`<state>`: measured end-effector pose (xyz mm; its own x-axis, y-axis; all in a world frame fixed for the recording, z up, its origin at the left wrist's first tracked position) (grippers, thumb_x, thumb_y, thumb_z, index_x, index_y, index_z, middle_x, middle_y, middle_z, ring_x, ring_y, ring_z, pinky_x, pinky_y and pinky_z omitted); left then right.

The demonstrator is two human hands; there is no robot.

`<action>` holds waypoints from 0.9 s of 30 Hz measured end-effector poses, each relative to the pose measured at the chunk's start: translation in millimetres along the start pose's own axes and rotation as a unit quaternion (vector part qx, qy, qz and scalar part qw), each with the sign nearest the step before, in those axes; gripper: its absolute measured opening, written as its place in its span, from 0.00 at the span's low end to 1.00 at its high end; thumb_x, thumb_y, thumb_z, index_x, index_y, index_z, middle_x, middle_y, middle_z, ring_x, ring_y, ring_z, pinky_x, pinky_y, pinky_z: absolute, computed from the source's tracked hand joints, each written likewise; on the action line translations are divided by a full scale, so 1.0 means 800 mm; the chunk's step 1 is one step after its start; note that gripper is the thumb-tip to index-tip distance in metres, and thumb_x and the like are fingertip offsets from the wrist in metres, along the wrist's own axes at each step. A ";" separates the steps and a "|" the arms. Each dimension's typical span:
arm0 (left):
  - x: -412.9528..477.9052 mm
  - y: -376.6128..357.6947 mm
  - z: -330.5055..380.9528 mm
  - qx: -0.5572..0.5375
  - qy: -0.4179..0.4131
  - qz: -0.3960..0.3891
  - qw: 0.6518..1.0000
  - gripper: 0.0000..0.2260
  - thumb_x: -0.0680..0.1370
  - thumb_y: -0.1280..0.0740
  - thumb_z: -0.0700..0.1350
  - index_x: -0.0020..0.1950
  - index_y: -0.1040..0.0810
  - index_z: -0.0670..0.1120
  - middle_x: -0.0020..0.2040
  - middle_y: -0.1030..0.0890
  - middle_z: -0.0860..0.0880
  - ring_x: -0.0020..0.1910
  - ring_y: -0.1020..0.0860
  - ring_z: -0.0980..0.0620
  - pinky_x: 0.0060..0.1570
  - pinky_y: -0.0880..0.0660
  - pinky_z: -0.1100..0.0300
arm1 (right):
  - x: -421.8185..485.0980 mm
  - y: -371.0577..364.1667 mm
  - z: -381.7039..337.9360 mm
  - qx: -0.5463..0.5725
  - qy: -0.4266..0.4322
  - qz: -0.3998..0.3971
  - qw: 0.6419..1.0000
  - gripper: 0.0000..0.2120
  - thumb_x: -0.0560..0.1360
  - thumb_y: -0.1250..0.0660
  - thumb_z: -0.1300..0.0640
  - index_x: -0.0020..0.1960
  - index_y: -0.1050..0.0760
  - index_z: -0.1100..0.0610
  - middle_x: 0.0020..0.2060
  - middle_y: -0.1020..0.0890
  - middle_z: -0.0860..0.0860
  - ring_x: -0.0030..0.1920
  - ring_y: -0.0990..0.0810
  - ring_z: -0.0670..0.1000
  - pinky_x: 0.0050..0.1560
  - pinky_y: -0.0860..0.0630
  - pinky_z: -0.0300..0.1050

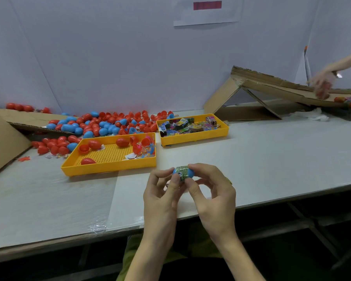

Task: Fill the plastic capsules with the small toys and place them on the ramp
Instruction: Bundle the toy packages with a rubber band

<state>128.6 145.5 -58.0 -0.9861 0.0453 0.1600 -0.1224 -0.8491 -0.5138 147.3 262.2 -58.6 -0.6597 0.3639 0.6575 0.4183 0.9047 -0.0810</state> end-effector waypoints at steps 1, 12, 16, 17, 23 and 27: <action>0.000 0.000 0.000 -0.003 -0.004 0.006 1.000 0.09 0.69 0.26 0.49 0.45 0.19 0.49 0.54 0.18 0.36 0.52 0.15 0.43 0.48 0.20 0.61 | 0.000 0.000 0.000 0.007 -0.003 -0.003 1.000 0.10 0.75 0.29 0.52 0.56 0.19 0.51 0.52 0.16 0.45 0.53 0.17 0.51 0.48 0.21 0.37; 0.002 0.004 -0.004 0.010 -0.037 0.023 0.999 0.04 0.69 0.27 0.48 0.43 0.17 0.50 0.50 0.15 0.43 0.52 0.15 0.42 0.47 0.19 0.61 | 0.002 0.003 0.001 0.050 -0.035 -0.015 0.998 0.09 0.73 0.27 0.61 0.52 0.19 0.54 0.49 0.16 0.47 0.54 0.17 0.53 0.49 0.20 0.38; 0.001 0.005 -0.004 0.032 -0.054 0.036 0.997 0.04 0.71 0.28 0.48 0.44 0.17 0.51 0.50 0.15 0.45 0.52 0.15 0.43 0.47 0.19 0.60 | 0.003 0.003 0.000 0.054 -0.049 -0.022 0.997 0.11 0.73 0.26 0.61 0.53 0.19 0.52 0.50 0.16 0.46 0.54 0.17 0.52 0.50 0.20 0.38; 0.001 0.005 -0.004 0.037 -0.058 0.040 0.997 0.04 0.71 0.28 0.48 0.44 0.16 0.51 0.50 0.15 0.46 0.52 0.15 0.43 0.47 0.19 0.60 | 0.003 0.003 0.000 0.050 -0.049 -0.025 0.997 0.11 0.72 0.26 0.60 0.54 0.19 0.51 0.51 0.17 0.46 0.55 0.17 0.51 0.50 0.20 0.37; -0.005 -0.001 0.007 0.129 -0.096 -0.014 0.987 0.11 0.76 0.33 0.46 0.55 0.16 0.58 0.56 0.15 0.53 0.55 0.16 0.51 0.50 0.19 0.62 | 0.002 0.005 -0.001 0.037 -0.064 -0.003 0.997 0.12 0.75 0.30 0.52 0.58 0.19 0.48 0.53 0.16 0.43 0.56 0.17 0.47 0.51 0.20 0.35; 0.004 0.011 0.035 0.336 -0.181 -0.055 0.923 0.18 0.78 0.32 0.46 0.68 0.25 0.56 0.62 0.19 0.61 0.62 0.21 0.60 0.57 0.23 0.65 | 0.008 0.015 0.001 0.109 -0.124 0.089 0.982 0.11 0.73 0.30 0.51 0.55 0.18 0.51 0.49 0.14 0.46 0.49 0.15 0.47 0.46 0.21 0.35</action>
<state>127.8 123.5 -38.5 -0.8550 0.0750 0.5131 -0.0015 -0.9899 0.1421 147.4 275.3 -56.2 -0.7314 0.5391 0.4177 0.4146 0.8378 -0.3553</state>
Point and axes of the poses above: each hand's wrist, its own x-axis towards the middle knuckle, its own y-axis out of the back of the hand, z = x × y, the point moved 4 cm from there along x, towards the middle knuckle
